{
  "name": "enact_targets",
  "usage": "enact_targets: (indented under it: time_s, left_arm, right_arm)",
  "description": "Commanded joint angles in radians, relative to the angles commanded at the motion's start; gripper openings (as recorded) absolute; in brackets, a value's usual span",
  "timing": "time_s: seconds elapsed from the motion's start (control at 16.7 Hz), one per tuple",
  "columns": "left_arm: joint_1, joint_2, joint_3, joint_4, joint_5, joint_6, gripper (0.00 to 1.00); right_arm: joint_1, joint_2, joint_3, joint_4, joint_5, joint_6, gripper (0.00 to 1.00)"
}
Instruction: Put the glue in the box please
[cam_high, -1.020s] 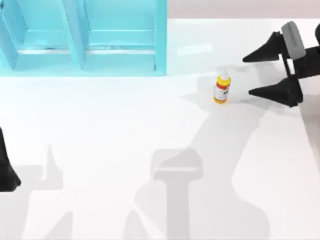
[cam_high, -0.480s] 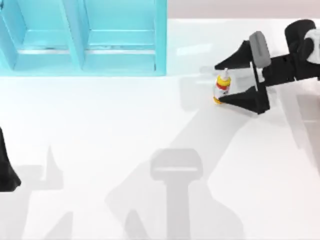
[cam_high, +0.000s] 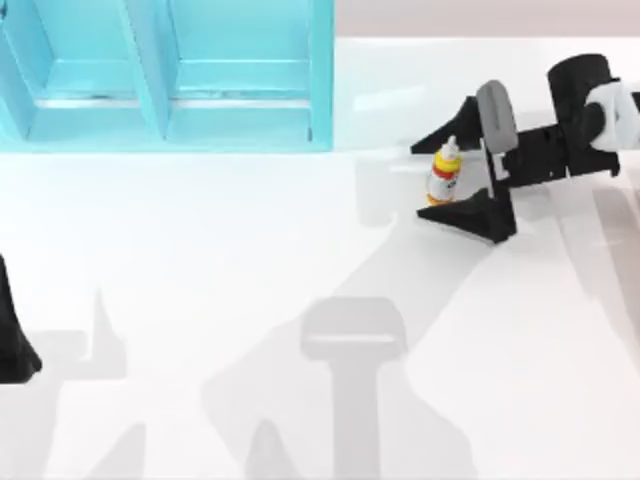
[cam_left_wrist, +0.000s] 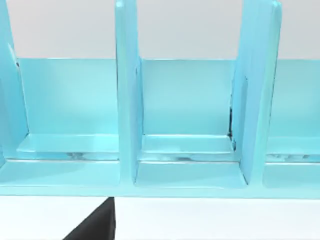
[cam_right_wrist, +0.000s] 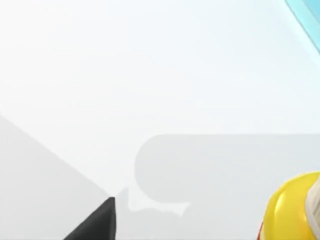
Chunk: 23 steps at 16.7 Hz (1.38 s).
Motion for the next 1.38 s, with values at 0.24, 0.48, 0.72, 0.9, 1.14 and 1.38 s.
enact_targets:
  time_s: [0.24,0.48,0.72,0.9,1.14,1.38]
  left_arm:
    - [0.0,0.0,0.0,0.0,0.0,0.0,1.0]
    - [0.0,0.0,0.0,0.0,0.0,0.0,1.0]
    - [0.0,0.0,0.0,0.0,0.0,0.0,1.0]
    - [0.0,0.0,0.0,0.0,0.0,0.0,1.0]
    - [0.0,0.0,0.0,0.0,0.0,0.0,1.0]
    - [0.0,0.0,0.0,0.0,0.0,0.0,1.0]
  right_arm:
    - [0.0,0.0,0.0,0.0,0.0,0.0,0.85]
    - [0.0,0.0,0.0,0.0,0.0,0.0,0.55]
    - [0.0,0.0,0.0,0.0,0.0,0.0,0.25]
    - [0.0,0.0,0.0,0.0,0.0,0.0,0.02]
    - [0.0,0.0,0.0,0.0,0.0,0.0,0.0]
    - [0.0,0.0,0.0,0.0,0.0,0.0,0.0]
